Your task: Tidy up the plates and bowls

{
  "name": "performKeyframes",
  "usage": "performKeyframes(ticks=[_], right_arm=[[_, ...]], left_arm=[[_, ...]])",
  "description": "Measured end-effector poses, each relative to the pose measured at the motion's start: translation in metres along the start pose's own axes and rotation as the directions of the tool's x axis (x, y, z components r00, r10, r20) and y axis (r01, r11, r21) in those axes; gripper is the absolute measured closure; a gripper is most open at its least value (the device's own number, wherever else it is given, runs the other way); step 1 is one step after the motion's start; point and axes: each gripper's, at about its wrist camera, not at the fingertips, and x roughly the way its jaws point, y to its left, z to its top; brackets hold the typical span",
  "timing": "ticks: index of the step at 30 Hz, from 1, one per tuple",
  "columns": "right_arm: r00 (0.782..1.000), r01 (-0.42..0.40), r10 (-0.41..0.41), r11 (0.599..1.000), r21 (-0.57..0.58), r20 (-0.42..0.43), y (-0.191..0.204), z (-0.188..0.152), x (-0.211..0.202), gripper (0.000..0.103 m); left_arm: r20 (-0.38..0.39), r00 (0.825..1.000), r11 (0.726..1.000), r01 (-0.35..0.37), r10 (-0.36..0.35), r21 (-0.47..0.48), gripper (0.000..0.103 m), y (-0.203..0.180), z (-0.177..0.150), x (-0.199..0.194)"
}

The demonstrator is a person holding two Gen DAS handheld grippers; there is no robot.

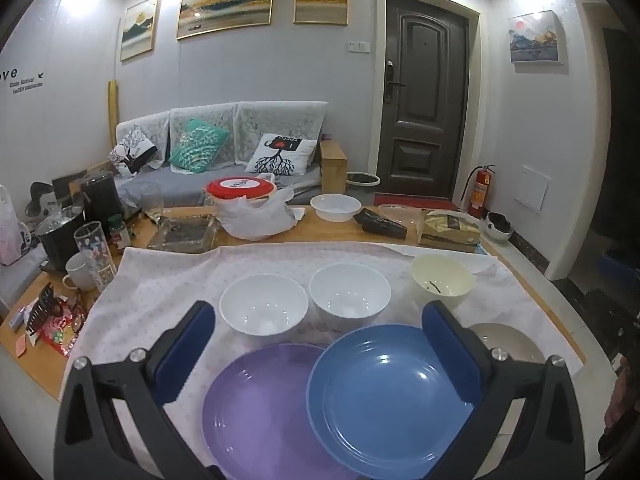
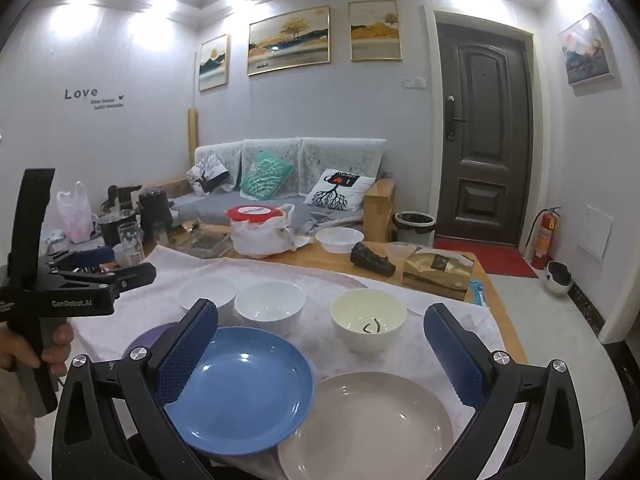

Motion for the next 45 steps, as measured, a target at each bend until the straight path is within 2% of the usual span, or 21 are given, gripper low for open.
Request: performKeyframes(ticks=[11, 45], right_arm=[[1.0, 0.011, -0.011, 1.0, -0.003, 0.013, 0.023, -0.005, -0.012, 0.001], [1.0, 0.011, -0.011, 1.0, -0.002, 0.011, 0.024, -0.003, -0.016, 0.001]], left_arm=[[-0.003, 1.0, 1.0, 0.004, -0.004, 0.007, 0.0, -0.003, 0.004, 0.0], [0.02, 0.998, 0.998, 0.057, -0.058, 0.018, 0.0, -0.005, 0.0, -0.013]])
